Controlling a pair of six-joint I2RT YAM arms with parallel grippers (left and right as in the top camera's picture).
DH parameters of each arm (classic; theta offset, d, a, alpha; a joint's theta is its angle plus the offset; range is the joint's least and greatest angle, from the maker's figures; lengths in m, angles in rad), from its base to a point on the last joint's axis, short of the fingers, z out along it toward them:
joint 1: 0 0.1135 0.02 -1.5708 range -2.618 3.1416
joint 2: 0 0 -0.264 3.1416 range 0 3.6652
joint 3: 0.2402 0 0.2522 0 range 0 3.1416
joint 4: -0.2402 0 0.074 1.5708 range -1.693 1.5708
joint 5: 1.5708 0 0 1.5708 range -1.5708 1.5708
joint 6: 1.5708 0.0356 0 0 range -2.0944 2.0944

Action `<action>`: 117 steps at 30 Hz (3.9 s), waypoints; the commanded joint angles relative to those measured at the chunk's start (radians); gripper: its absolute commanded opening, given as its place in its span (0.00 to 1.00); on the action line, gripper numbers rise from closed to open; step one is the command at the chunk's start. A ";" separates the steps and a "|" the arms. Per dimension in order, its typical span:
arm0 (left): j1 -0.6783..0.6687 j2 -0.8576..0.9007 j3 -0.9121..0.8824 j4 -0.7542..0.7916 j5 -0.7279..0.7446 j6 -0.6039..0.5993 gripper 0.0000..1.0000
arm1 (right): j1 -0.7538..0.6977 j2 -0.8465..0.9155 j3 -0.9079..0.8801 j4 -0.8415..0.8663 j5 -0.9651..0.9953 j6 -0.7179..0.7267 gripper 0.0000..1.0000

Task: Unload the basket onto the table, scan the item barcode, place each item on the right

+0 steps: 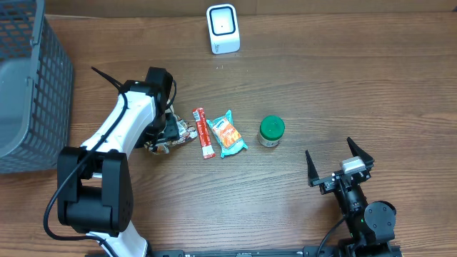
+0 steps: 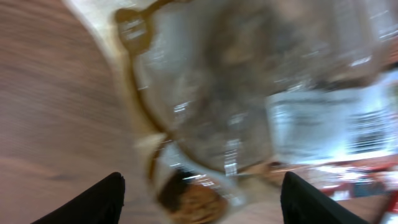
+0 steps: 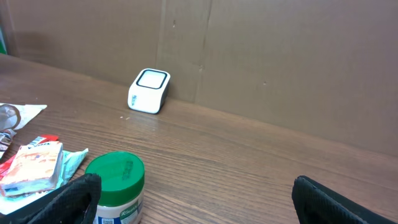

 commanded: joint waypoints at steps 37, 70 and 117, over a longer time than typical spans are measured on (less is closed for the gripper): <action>0.012 -0.008 0.230 -0.023 0.307 -0.160 0.04 | 0.000 -0.007 -0.011 0.004 0.002 0.000 1.00; -0.083 -0.008 -0.097 0.325 0.175 -0.230 0.04 | 0.000 -0.007 -0.011 0.004 0.002 0.000 1.00; 0.208 -0.008 0.372 -0.185 -0.130 -0.095 1.00 | 0.000 -0.007 -0.011 0.004 0.002 0.000 1.00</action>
